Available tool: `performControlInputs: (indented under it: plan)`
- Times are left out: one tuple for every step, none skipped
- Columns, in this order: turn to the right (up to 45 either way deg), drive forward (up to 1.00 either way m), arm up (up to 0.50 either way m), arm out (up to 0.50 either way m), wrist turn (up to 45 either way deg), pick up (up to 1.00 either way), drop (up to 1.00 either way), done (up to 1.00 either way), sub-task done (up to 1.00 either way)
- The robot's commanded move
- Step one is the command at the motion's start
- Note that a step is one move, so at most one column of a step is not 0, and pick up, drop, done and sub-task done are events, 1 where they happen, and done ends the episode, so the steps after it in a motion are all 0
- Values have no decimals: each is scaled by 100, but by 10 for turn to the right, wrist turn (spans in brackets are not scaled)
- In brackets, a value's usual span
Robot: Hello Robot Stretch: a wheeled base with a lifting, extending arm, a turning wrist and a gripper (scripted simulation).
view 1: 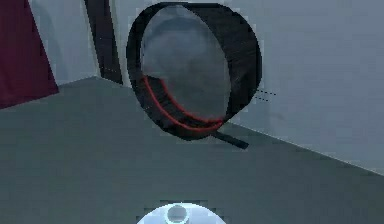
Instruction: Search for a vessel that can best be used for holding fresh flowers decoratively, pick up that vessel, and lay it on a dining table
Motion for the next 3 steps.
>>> performControlInputs:
  plan:
    - [-30,0,0,0,0,0,0,0,0]
    - [450,0,0,0,0,0,0,0,0]
    - [390,0,0,0,0,0,0,0,0]
